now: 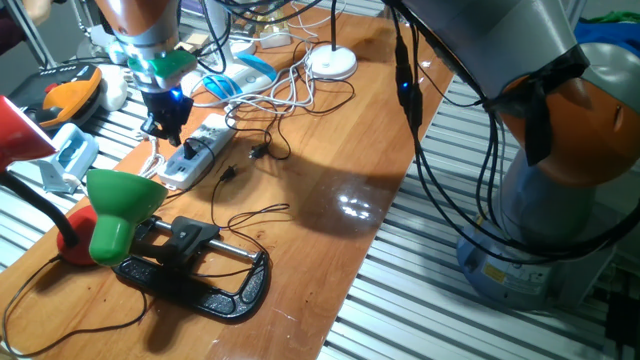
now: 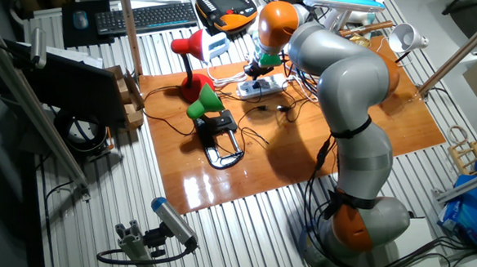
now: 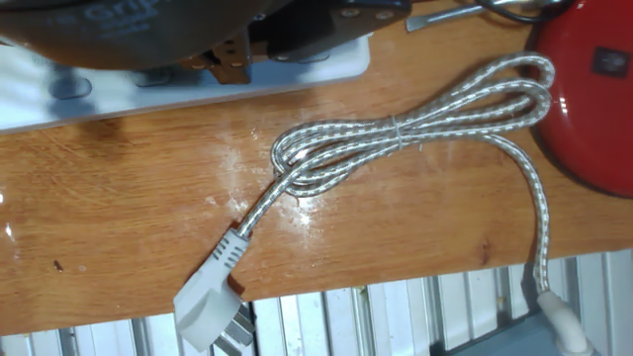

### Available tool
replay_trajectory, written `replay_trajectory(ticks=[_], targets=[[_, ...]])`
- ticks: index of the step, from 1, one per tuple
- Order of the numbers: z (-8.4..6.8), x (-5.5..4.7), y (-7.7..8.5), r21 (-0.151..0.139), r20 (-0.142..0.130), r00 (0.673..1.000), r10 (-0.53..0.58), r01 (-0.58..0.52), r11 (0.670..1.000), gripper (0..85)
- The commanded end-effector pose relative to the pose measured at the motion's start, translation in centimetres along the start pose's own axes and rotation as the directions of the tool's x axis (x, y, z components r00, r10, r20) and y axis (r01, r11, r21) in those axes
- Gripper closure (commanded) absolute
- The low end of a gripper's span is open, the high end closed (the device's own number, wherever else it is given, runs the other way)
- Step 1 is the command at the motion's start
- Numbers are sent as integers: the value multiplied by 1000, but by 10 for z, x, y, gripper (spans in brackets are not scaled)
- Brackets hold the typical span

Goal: Plug in the power cord of the desk lamp, turn on the socket, and light up the desk lamp

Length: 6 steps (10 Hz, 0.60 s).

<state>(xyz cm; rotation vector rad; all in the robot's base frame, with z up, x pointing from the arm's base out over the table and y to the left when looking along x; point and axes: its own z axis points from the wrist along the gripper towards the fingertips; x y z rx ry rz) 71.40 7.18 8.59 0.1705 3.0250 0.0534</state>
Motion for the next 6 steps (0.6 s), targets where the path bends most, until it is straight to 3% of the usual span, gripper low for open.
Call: replay_trajectory(ticks=[1, 3, 6], targets=[[-5, -1, 1, -5, 0, 1000, 6, -6, 1000, 850], [-21, -2, 6, -22, -2, 999, 32, -32, 999, 850], [-47, -5, 8, 3, 7, 999, 38, -38, 999, 850]])
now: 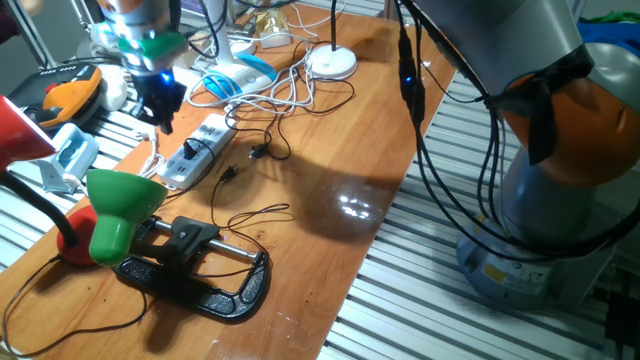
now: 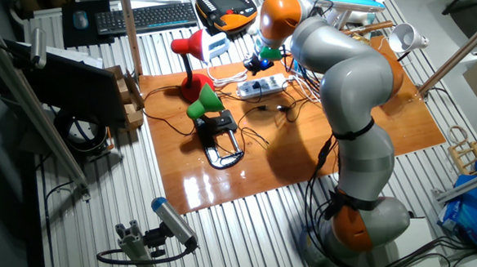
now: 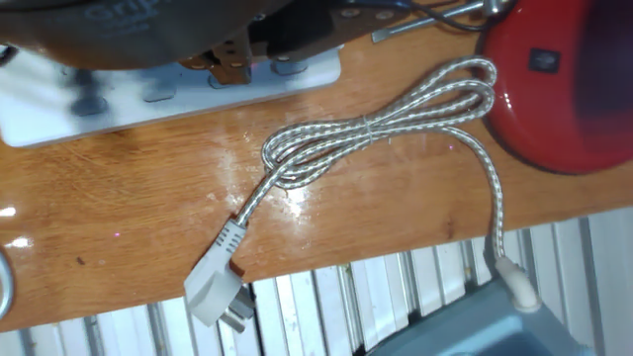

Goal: Plug in the power cord of the desk lamp, turn on the socket, and light up the desk lamp

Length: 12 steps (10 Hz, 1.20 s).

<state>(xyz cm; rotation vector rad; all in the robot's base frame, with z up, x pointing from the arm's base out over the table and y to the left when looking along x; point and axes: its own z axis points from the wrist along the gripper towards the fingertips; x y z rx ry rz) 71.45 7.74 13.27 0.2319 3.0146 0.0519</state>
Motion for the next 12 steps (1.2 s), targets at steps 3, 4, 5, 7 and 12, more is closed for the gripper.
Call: replay_trajectory(ticks=[3, 4, 5, 7, 12], targets=[[-22, 8, 2, -10, 0, 1000, 8, -8, 1000, 850], [-26, 11, 1, -18, -7, 1000, -5, 5, 1000, 850], [-30, 14, -2, -26, -9, 1000, -27, 27, 999, 850], [-39, 20, -7, -30, 10, 998, -55, 56, 998, 850], [-51, 34, -10, 18, 20, 990, -136, 136, 991, 850]])
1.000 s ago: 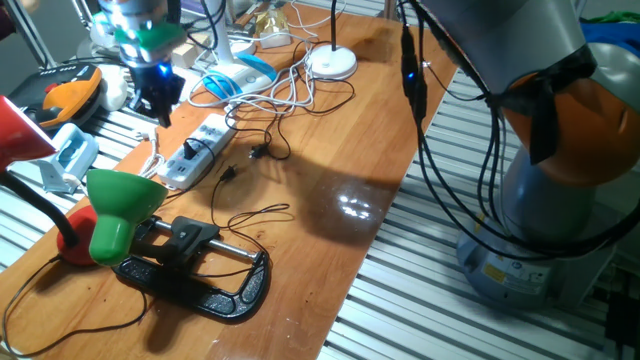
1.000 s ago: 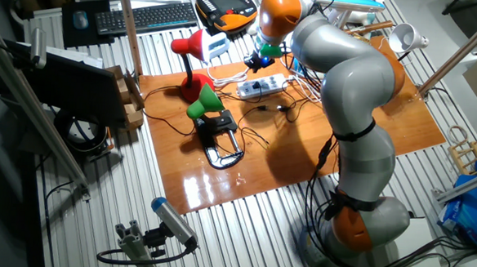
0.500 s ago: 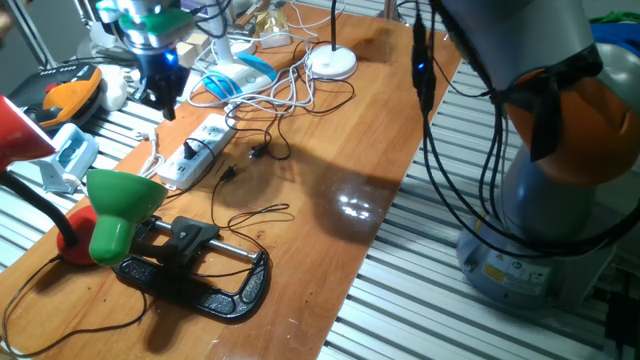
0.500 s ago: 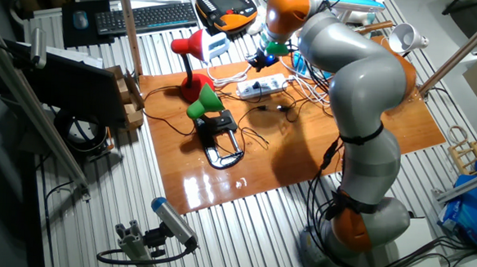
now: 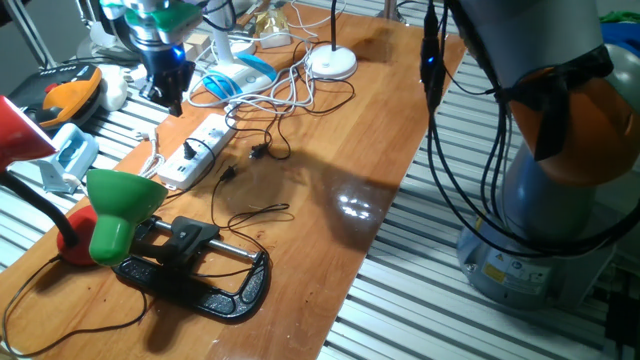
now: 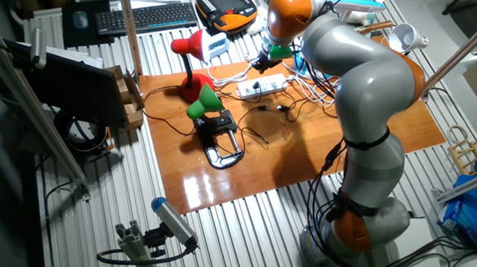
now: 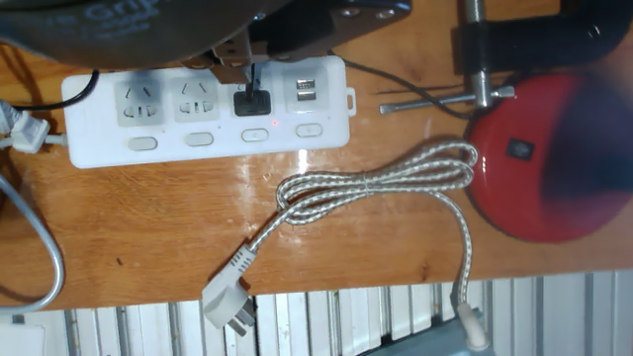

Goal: Plug in the power cord of the desk lamp, turn on the socket, and light up the desk lamp

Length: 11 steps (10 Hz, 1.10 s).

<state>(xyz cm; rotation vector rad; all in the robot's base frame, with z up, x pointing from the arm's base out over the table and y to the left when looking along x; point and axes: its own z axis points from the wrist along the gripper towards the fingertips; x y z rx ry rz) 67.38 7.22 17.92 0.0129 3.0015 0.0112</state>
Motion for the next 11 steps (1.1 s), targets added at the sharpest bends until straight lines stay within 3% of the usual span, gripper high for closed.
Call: replay_trajectory(ticks=[1, 5, 11], targets=[[0, 0, 0, 3, -2, 1000, -17, 17, 1000, 850], [-1, 2, -1, 9, -19, 995, -94, 94, 995, 850], [-4, 6, -1, 4, -11, 996, -84, 84, 996, 850]])
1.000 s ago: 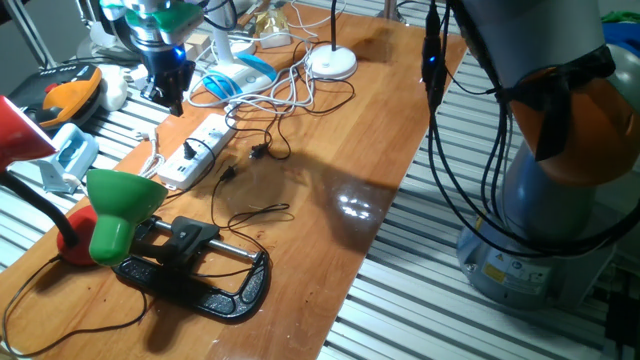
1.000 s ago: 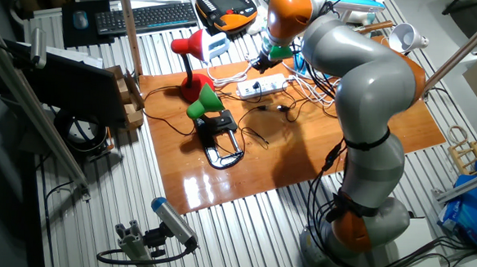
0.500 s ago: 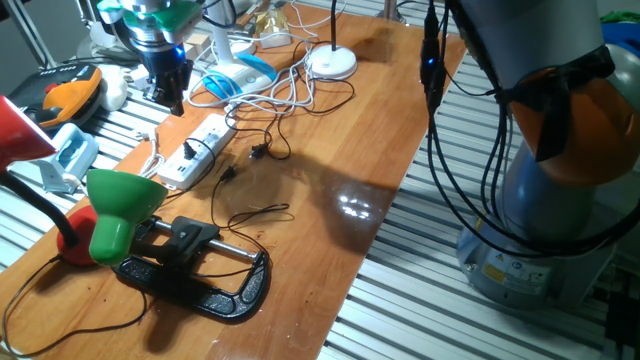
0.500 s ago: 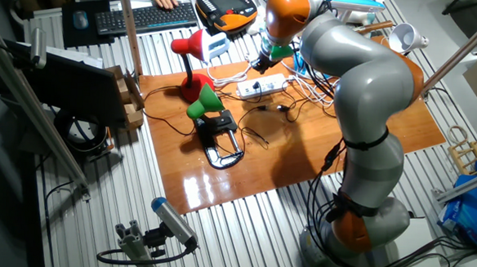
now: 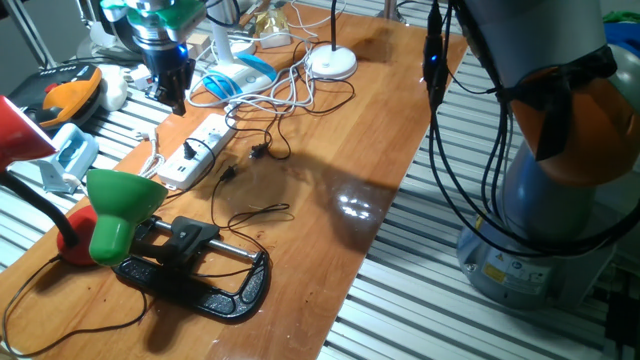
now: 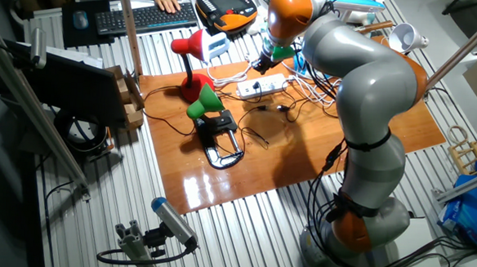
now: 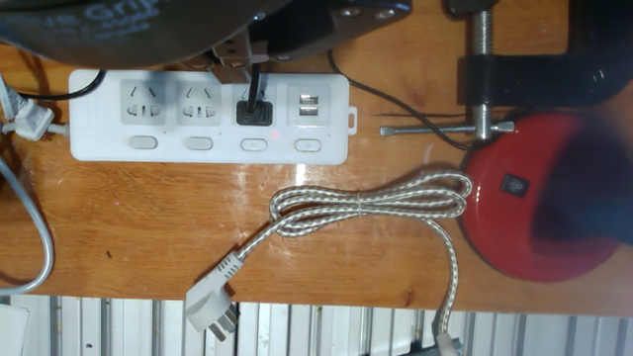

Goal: Plug in the power cord of the desk lamp, turn on the socket, and light up the desk lamp

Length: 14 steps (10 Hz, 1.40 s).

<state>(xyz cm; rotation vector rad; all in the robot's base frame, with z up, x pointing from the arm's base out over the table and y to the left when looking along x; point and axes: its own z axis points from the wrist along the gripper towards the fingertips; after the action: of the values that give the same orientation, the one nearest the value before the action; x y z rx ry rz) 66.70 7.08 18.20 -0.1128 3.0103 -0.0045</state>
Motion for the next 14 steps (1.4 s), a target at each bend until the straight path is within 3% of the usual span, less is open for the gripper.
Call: replay_trajectory(ticks=[1, 11, 13, 14], targets=[[0, 0, 0, 2, 0, 1000, 2, -2, 1000, 850], [3, 0, 2, -14, 16, 1000, 24, -24, 1000, 850], [7, 1, 1, -70, 13, 998, 63, -62, 996, 850], [9, 1, 1, -70, 16, 998, 65, -63, 996, 850]])
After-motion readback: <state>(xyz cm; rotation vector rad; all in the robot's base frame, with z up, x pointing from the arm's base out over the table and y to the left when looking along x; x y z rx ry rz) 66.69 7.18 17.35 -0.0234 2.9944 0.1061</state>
